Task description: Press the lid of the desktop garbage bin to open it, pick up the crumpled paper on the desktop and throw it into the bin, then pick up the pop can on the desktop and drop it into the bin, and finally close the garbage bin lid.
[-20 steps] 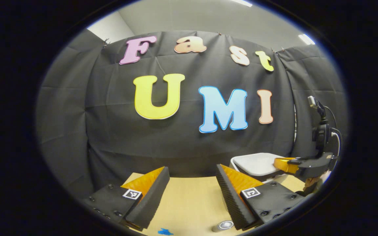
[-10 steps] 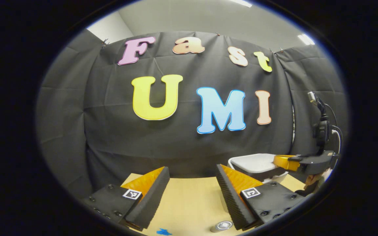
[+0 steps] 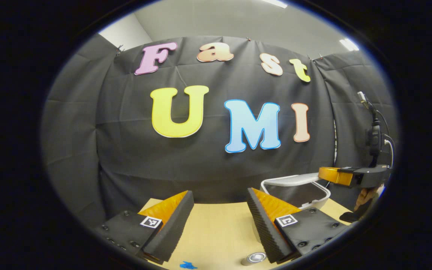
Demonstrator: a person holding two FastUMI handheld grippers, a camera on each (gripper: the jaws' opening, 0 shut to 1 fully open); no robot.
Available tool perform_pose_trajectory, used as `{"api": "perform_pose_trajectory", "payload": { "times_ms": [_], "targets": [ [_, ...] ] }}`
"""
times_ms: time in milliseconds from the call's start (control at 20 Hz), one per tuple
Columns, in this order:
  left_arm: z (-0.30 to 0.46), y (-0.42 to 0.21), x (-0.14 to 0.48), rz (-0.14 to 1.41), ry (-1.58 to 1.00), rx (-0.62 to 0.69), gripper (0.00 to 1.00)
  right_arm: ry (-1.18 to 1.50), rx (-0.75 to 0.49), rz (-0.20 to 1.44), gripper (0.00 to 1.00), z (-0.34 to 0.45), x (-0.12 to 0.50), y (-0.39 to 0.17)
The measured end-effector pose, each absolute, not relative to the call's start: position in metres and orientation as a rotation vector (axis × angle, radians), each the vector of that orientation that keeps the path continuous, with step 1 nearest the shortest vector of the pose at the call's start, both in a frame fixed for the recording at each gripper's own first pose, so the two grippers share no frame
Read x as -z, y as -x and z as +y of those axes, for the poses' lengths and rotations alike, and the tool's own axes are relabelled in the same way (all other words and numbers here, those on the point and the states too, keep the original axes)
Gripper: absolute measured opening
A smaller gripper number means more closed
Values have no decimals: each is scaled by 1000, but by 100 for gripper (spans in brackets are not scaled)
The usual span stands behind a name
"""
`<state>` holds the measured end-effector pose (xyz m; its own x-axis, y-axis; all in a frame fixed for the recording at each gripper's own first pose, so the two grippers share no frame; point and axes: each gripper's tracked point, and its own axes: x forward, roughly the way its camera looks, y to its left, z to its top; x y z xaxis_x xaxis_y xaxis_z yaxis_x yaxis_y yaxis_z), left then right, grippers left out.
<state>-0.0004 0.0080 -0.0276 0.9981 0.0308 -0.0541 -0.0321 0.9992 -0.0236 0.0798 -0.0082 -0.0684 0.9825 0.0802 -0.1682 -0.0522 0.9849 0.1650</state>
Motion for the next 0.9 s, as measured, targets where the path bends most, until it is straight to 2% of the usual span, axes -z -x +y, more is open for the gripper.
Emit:
{"api": "perform_pose_trajectory", "payload": {
  "times_ms": [650, 900],
  "targets": [
    [13, 0, 43, 72, 28, -38, 100, -139, -77, 172, 0, -3, 64, -74],
    [20, 0, 67, 105, 16, -50, 100, -131, -81, 179, 0, -1, 67, -73]
  ]
}}
